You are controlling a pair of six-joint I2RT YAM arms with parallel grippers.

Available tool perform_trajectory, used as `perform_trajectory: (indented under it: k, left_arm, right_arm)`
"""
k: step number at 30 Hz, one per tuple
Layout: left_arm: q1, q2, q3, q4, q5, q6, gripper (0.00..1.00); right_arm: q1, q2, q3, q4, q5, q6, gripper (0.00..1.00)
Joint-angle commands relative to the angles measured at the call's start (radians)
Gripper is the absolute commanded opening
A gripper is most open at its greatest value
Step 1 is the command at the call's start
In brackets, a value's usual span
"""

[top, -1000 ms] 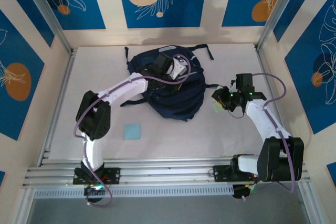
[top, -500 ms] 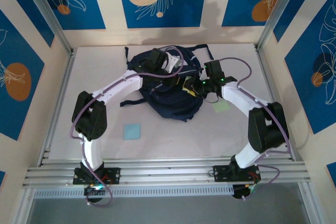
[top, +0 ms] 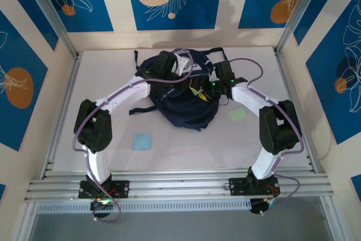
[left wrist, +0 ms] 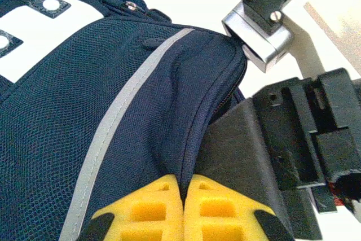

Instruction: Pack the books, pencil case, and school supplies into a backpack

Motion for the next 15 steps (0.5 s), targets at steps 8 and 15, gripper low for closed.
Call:
perform_trajectory:
  k: [8, 15]
  left_arm:
    - [0.003, -0.073, -0.025, 0.039, 0.026, -0.033, 0.0]
    - [-0.001, -0.08, -0.051, 0.043, 0.037, -0.045, 0.0]
  right_arm:
    - [-0.109, -0.206, -0.126, -0.118, 0.008, -0.114, 0.69]
    - [-0.261, -0.26, -0.172, -0.329, 0.257, -0.179, 0.76]
